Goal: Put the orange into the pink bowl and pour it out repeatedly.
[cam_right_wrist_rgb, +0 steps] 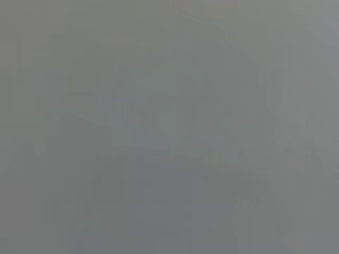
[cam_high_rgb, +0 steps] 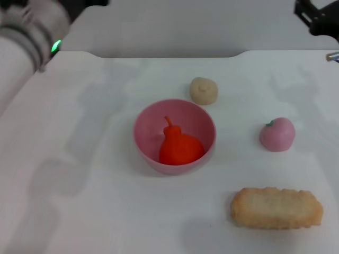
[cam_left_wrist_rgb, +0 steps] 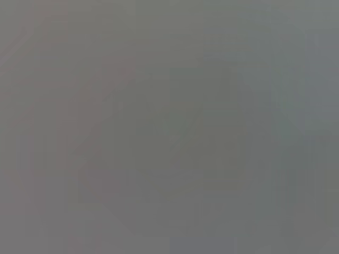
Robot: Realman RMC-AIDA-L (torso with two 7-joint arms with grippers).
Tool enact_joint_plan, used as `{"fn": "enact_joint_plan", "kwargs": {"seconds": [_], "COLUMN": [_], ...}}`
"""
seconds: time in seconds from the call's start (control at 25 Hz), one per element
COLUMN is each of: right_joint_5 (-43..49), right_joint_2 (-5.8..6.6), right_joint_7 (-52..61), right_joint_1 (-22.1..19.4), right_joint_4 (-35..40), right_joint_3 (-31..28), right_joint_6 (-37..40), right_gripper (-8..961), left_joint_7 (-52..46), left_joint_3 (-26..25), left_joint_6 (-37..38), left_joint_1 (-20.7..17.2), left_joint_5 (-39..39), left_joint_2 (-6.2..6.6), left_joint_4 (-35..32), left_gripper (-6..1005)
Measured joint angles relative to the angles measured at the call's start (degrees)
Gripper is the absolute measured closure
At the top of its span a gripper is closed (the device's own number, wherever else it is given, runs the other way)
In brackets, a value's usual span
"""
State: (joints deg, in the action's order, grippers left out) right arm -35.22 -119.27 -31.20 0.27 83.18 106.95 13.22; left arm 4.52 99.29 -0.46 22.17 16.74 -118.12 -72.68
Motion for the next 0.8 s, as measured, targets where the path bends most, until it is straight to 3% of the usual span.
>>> {"fn": "enact_joint_plan", "kwargs": {"seconds": [0.08, 0.16, 0.24, 0.36, 0.8], "right_joint_5": [0.0, -0.1, -0.2, -0.2, -7.7], "right_joint_2": [0.11, 0.11, 0.12, 0.20, 0.16], "right_joint_7": [0.2, 1.3, 3.4, 7.9, 9.6], "right_joint_1": [0.0, 0.5, 1.1, 1.4, 1.4], "right_joint_4": [-4.5, -9.1, -12.6, -15.5, -19.2], "right_joint_3": [2.4, 4.0, 4.9, 5.3, 5.4], "right_joint_6": [8.2, 14.0, 17.9, 20.4, 20.8], "right_gripper": [158, 158, 158, 159, 159], "left_joint_7": [0.0, -0.1, -0.4, -1.7, -5.8], "left_joint_3": [0.0, 1.2, 1.2, 1.3, 2.1], "left_joint_6": [0.0, 19.9, 23.5, 24.8, 28.0], "left_joint_1": [0.0, -5.3, -5.7, -5.7, -6.2], "left_joint_5": [0.0, 0.4, 0.6, 0.8, 0.5], "left_joint_2": [0.00, -0.08, -0.14, -0.14, -0.12], "left_joint_4": [0.0, 9.0, 12.8, 17.0, 21.4], "left_gripper": [176, 163, 164, 164, 163]}}
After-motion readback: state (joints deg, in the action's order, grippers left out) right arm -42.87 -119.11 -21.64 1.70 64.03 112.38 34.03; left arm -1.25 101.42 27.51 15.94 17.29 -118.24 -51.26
